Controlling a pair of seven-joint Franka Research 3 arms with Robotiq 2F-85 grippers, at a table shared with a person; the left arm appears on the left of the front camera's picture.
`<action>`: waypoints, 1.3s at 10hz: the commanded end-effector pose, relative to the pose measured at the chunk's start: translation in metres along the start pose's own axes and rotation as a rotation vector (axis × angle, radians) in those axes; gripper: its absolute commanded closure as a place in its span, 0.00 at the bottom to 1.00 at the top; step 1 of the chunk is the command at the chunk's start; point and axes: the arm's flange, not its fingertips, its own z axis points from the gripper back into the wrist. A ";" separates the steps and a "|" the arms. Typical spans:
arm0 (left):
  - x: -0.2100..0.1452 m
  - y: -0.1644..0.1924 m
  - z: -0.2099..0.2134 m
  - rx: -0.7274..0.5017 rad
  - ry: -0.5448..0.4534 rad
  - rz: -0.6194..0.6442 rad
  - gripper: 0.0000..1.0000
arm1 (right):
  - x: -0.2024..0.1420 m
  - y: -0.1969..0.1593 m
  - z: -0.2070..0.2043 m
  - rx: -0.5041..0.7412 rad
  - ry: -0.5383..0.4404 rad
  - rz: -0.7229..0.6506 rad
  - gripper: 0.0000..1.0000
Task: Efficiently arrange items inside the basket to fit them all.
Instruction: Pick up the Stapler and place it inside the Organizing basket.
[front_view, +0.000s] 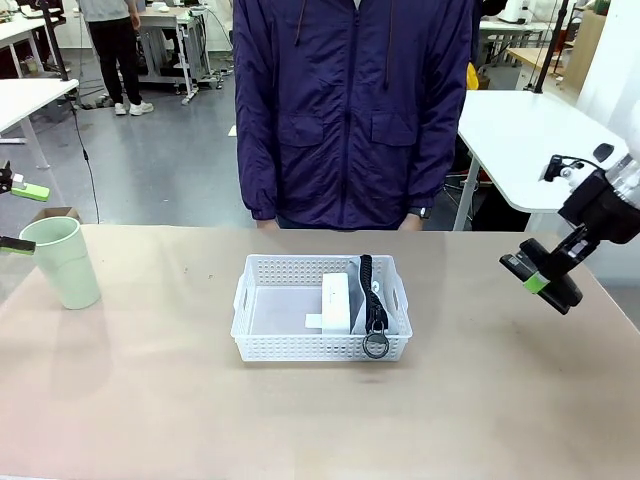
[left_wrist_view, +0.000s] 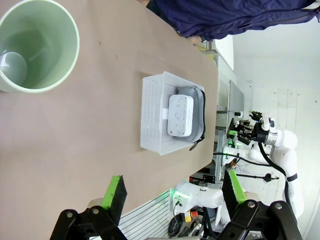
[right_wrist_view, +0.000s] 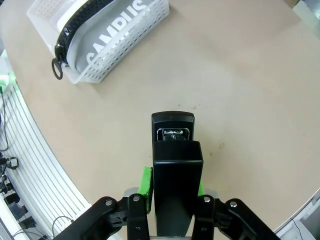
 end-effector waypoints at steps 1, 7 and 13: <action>-0.002 -0.001 0.002 0.009 0.013 0.007 0.00 | 0.007 0.015 -0.001 0.056 -0.058 -0.074 0.63; -0.002 -0.001 0.002 0.009 0.013 0.007 0.00 | 0.116 0.225 -0.020 -0.039 -0.111 -0.036 0.63; -0.002 -0.001 0.002 0.009 0.013 0.007 0.00 | 0.235 0.296 -0.119 -0.153 -0.082 -0.009 0.63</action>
